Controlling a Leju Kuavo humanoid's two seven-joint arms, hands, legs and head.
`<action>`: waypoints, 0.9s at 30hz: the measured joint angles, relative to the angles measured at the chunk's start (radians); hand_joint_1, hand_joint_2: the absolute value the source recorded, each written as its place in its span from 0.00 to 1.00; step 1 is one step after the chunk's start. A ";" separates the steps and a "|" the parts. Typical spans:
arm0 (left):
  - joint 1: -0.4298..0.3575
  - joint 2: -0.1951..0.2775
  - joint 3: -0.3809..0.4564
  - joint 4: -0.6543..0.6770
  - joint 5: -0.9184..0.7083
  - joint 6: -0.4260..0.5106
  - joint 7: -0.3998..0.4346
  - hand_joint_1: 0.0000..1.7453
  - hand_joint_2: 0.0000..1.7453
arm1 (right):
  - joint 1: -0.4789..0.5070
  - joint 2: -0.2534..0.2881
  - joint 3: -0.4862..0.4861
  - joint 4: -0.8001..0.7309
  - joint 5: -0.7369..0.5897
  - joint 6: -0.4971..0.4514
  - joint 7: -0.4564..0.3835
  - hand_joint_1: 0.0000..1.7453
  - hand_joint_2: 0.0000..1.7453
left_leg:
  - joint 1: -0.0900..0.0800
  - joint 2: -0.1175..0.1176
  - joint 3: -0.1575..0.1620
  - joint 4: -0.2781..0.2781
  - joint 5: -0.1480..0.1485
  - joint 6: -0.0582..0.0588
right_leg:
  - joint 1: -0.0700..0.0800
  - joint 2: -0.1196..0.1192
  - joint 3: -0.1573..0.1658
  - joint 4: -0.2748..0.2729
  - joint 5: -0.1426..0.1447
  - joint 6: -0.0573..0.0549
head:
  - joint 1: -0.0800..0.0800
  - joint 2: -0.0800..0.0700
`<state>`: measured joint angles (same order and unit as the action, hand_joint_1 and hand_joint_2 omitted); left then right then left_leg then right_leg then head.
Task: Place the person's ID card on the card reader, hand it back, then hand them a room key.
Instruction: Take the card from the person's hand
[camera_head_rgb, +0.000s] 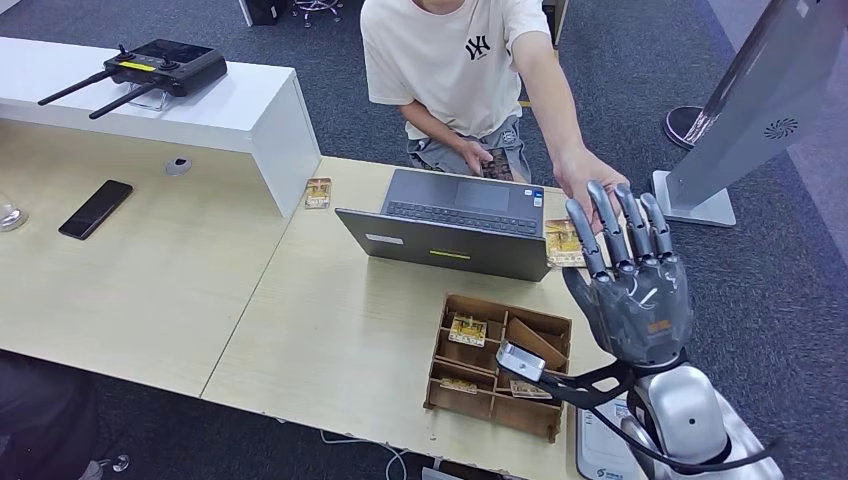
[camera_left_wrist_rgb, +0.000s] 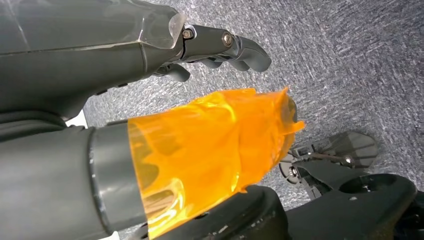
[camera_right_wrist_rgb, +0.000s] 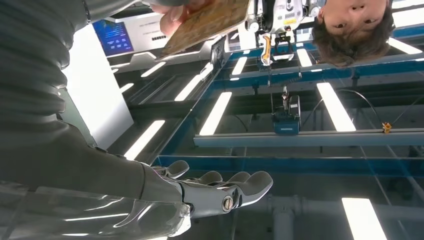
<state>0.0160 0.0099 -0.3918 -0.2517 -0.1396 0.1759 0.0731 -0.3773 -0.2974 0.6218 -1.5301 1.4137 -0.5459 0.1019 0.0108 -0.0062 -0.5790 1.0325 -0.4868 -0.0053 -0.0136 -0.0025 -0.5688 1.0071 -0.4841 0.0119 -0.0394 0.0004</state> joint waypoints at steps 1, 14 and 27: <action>0.001 0.000 0.000 -0.002 0.000 0.000 0.000 0.00 0.00 | 0.000 0.000 0.000 0.003 0.000 0.000 0.001 0.66 1.00 | 0.000 0.000 0.000 0.000 0.000 0.000 | 0.000 0.000 0.000 0.000 0.000 0.000 | 0.000 0.000; 0.014 0.007 0.000 -0.023 0.002 0.000 0.008 0.00 0.00 | 0.013 0.001 -0.009 0.026 0.003 -0.002 0.003 0.99 1.00 | 0.000 0.000 0.000 0.000 0.000 0.000 | 0.000 0.000 0.000 0.000 0.000 0.000 | 0.000 0.000; 0.030 0.010 0.004 -0.053 -0.003 0.001 0.031 0.00 0.00 | 0.062 0.005 -0.044 0.026 -0.029 0.001 0.003 1.00 1.00 | 0.000 0.000 0.000 0.000 0.000 0.000 | 0.000 0.000 0.000 0.000 0.000 0.000 | 0.000 0.000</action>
<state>0.0464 0.0199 -0.3882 -0.3042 -0.1427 0.1770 0.1038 -0.3152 -0.2928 0.5776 -1.5045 1.3842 -0.5450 0.1046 0.0107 -0.0063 -0.5790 1.0326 -0.4869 -0.0053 -0.0136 -0.0026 -0.5689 1.0071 -0.4841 0.0119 -0.0395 0.0004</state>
